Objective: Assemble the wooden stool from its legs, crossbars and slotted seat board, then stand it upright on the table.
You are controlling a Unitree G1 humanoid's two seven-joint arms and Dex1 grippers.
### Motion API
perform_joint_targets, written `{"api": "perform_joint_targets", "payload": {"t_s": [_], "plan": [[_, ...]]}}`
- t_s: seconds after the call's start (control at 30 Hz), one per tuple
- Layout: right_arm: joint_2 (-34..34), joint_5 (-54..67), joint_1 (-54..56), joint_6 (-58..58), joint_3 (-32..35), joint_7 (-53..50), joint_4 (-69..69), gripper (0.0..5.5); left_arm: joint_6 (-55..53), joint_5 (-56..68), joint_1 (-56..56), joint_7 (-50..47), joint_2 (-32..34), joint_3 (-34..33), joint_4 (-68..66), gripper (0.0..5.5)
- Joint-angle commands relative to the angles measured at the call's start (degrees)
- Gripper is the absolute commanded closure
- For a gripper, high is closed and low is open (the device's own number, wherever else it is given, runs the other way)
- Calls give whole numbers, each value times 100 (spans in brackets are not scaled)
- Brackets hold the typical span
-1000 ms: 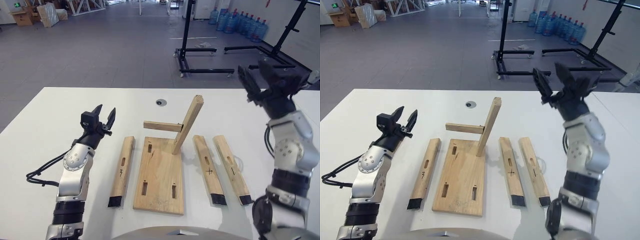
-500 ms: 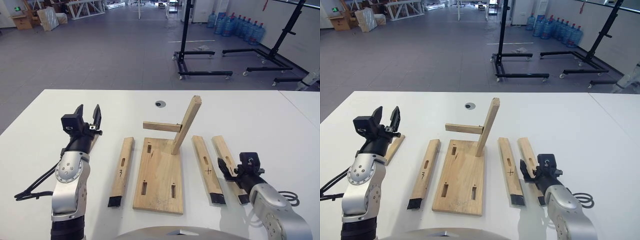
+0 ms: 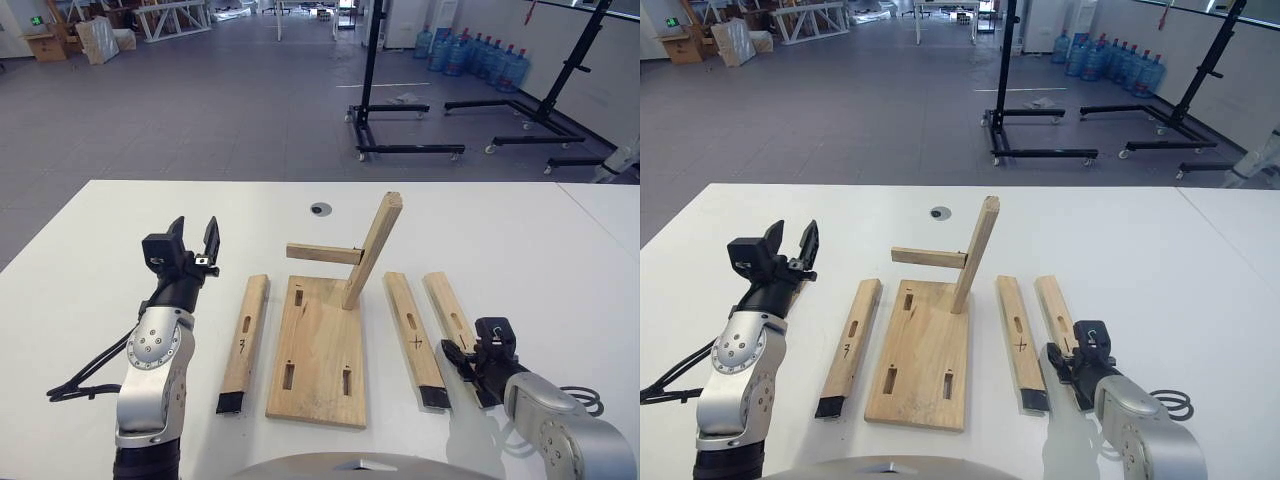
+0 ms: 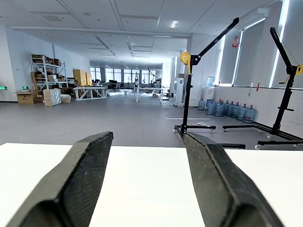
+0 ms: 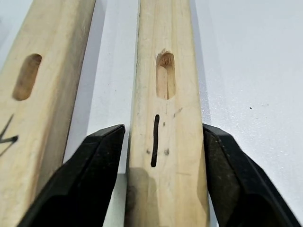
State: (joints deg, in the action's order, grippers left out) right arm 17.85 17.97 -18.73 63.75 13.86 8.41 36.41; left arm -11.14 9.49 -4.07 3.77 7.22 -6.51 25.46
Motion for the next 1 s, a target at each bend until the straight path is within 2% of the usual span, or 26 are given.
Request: {"api": "perform_joint_targets", "payload": {"t_s": [0.03,0.23,0.3,0.37,0.43,0.5,0.67,0.8,1.0], "plan": [[1,-61,-87,280,-119,-24,-322,345,80,-75,67,31,12,30,-155,203],[10,-50,212,116,-106,6,-525,350,191,-87,152,93,30,-15,-265,115],[65,-14,591,-349,69,104,-621,350,204,142,185,221,24,-94,-263,112],[-2,320,1309,-1347,450,465,-795,350,157,592,259,525,84,-226,-239,112],[-49,982,2066,-2534,1002,1181,-1111,350,-179,1482,291,1165,239,-310,-118,112],[171,1954,2394,-2895,1448,2196,-1357,350,-585,2469,144,1990,559,-320,147,112],[983,4877,2183,-1921,2135,3784,-1142,350,-1603,4593,55,3306,1169,-409,459,112],[1303,5909,2011,-1549,1650,4251,-600,350,-2366,5602,294,3834,1483,-127,411,112],[1033,5136,2317,-1787,-104,4855,-921,350,-2944,6026,600,4164,1591,305,221,112]]}}
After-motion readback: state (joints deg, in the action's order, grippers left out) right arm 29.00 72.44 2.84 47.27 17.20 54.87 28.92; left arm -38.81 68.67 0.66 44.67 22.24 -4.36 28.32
